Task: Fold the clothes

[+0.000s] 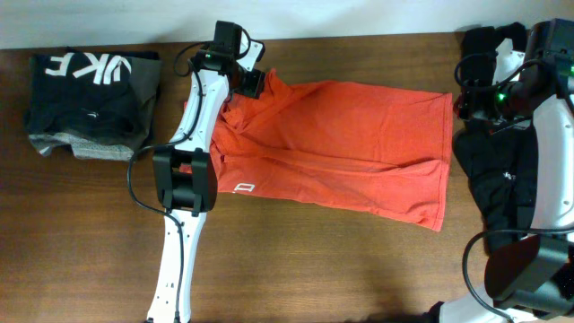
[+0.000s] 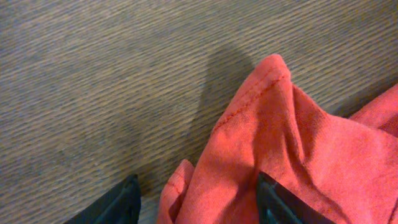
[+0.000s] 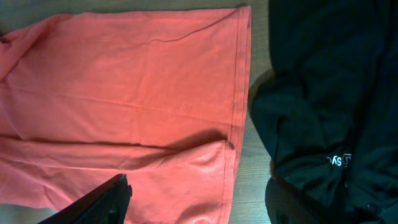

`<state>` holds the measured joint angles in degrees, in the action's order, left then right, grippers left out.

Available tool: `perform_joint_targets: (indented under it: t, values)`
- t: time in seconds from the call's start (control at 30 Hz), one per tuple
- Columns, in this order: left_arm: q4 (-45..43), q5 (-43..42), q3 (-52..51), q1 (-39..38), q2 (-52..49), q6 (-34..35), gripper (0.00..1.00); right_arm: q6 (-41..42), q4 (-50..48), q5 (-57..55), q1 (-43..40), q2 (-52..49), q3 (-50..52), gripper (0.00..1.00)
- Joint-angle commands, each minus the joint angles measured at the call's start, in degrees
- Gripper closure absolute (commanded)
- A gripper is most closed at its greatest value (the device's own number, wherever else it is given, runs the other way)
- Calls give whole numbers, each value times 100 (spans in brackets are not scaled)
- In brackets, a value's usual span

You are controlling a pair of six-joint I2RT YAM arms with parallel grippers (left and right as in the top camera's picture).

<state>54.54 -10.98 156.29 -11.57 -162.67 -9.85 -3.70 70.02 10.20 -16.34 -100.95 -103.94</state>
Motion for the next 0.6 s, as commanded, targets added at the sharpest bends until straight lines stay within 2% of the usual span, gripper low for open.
perform_joint_targets:
  t: [0.0, 0.03, 0.07, 0.17, 0.2, 0.33, 0.57]
  values:
    - [2, -83, 39, 7, -201, 35, 48, -39, -17, -31, 22, 26, -48, 26]
    - [-9, -81, 39, 7, -201, 35, 54, -39, -17, -31, 22, 26, -48, 26]
    - [-33, -83, 39, 7, -201, 37, 67, -39, -22, -31, 22, 26, -48, 26]
    - [-81, -74, 42, 7, -201, 92, 90, -39, -33, -28, 22, 26, -48, 26]
    - [-116, -63, 68, 7, -199, 184, 95, -37, -39, -28, 22, 26, -48, 26]
    - [-72, -59, 439, 24, -190, 293, 100, -37, -68, -28, 22, 26, -48, 26]
    - [546, -61, 2243, 26, -188, 295, 100, -39, -83, -28, 22, 26, -48, 26]
